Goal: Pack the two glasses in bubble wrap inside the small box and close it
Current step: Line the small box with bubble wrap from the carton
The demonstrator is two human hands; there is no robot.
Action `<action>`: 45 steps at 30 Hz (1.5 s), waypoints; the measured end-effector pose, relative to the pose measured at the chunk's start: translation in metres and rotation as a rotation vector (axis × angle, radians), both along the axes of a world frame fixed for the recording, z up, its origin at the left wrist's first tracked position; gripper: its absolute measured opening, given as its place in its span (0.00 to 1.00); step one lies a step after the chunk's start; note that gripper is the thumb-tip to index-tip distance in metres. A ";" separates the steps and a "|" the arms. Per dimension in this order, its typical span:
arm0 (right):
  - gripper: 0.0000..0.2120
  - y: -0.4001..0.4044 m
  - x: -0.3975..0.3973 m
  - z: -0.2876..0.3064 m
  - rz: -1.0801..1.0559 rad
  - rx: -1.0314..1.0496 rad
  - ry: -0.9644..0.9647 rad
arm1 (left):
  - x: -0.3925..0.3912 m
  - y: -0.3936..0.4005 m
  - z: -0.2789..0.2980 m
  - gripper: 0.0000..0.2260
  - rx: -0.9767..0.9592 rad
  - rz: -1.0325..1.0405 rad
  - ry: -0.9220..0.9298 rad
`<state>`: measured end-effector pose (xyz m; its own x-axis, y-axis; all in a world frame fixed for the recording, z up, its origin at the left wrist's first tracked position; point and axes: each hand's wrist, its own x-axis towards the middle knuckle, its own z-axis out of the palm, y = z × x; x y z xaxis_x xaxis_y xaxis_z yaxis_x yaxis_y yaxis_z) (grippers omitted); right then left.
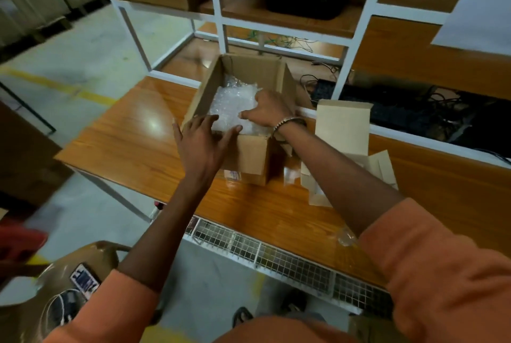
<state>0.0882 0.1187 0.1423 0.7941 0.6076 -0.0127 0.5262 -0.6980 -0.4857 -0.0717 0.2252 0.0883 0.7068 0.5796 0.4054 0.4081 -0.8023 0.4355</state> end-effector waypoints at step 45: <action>0.16 -0.309 0.033 -0.049 -0.600 1.181 1.084 | 0.107 -0.192 0.014 0.24 -0.380 -0.728 -0.289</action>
